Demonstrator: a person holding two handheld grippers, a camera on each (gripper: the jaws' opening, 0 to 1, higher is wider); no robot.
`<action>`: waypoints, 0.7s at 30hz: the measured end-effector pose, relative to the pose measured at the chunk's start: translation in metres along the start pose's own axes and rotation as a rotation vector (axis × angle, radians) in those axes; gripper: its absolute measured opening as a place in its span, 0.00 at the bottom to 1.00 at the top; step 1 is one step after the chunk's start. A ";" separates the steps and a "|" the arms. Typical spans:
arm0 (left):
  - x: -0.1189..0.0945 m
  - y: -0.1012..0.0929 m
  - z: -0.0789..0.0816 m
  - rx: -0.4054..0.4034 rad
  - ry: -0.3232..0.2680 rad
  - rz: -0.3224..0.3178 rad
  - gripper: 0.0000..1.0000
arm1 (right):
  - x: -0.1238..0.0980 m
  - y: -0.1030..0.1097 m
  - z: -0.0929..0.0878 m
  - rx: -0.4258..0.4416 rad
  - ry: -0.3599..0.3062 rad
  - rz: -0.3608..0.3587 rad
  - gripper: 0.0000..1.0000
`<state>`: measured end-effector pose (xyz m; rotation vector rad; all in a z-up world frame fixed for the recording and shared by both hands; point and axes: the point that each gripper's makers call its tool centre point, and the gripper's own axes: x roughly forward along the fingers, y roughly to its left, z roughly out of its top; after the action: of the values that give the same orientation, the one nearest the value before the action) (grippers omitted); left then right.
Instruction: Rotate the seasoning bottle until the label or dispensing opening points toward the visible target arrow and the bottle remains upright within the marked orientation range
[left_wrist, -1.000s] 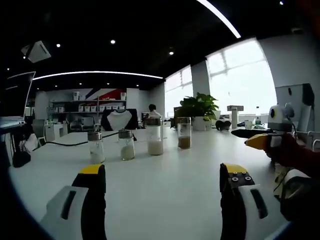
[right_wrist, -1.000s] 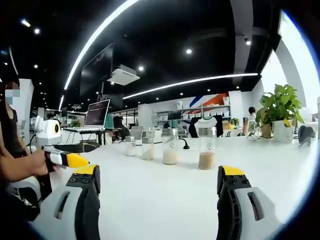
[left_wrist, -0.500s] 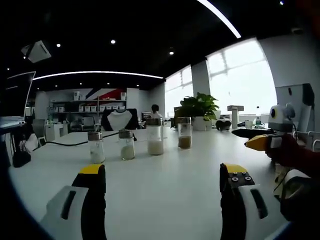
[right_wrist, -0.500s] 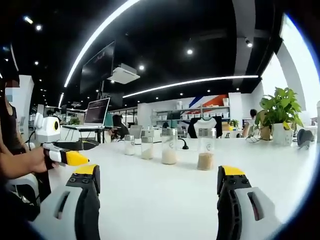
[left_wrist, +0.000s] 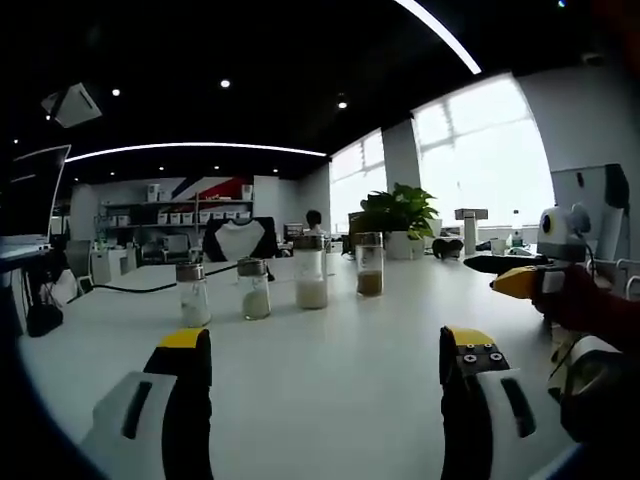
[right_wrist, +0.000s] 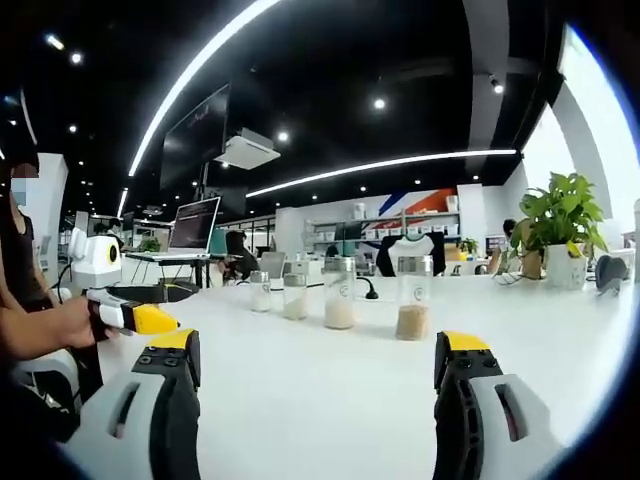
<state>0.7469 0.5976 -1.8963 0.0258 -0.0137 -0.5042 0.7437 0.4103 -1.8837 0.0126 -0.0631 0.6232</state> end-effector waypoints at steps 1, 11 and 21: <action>0.000 0.000 -0.001 0.002 0.003 -0.001 1.00 | 0.000 0.000 0.000 0.000 0.000 0.000 0.99; 0.000 0.001 0.000 0.009 0.000 0.007 1.00 | 0.000 -0.001 0.000 -0.002 -0.006 0.000 0.99; 0.001 0.002 -0.001 0.010 0.007 0.008 1.00 | -0.001 0.000 0.004 -0.008 -0.030 0.007 1.00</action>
<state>0.7486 0.5990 -1.8977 0.0376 -0.0097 -0.4959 0.7427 0.4100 -1.8796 0.0135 -0.0944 0.6301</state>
